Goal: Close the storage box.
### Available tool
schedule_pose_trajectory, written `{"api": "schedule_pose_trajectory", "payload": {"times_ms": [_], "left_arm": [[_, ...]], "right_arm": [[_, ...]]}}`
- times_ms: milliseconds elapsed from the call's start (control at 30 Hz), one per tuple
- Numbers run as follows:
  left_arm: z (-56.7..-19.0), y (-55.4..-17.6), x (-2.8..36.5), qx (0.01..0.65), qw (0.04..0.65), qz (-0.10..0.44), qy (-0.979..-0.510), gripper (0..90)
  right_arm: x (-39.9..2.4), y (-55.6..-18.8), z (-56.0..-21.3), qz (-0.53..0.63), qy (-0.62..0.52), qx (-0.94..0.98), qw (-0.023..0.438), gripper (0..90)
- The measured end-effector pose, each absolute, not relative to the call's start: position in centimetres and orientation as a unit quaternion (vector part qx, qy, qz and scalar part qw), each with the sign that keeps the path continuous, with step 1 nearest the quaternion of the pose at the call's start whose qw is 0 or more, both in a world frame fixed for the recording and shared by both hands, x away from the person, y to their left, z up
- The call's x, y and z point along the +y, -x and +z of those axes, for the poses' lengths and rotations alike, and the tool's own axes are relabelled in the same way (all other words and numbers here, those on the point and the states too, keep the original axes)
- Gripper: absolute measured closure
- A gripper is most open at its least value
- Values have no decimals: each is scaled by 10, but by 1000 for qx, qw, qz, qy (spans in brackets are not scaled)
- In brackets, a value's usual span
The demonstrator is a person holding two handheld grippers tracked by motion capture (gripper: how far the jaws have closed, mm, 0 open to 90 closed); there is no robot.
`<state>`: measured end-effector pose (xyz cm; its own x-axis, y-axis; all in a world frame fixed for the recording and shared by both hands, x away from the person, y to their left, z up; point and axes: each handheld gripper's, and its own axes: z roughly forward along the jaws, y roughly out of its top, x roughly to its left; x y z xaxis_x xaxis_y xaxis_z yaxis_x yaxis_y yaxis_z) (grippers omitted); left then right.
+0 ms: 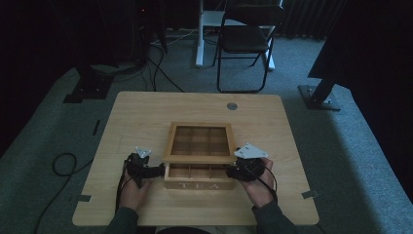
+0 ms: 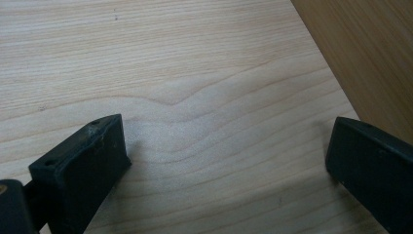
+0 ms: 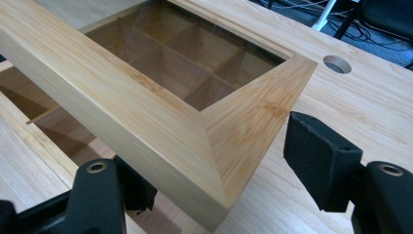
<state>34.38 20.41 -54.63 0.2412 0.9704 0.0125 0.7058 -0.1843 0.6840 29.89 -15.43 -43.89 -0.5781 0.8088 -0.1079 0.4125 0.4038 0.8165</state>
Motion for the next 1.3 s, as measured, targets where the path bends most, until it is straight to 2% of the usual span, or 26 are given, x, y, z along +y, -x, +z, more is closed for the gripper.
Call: {"api": "schedule_pose_trajectory", "payload": {"times_ms": [833, 1300], "left_arm": [[-546, -344, 204, 570, 286, 231, -735, 16], [-546, -344, 204, 571, 286, 231, -734, 16]], "right_arm": [[-155, -290, -457, 369, -381, 812, 242, 344], [-157, -283, -470, 361, -359, 834, 212, 388]]}}
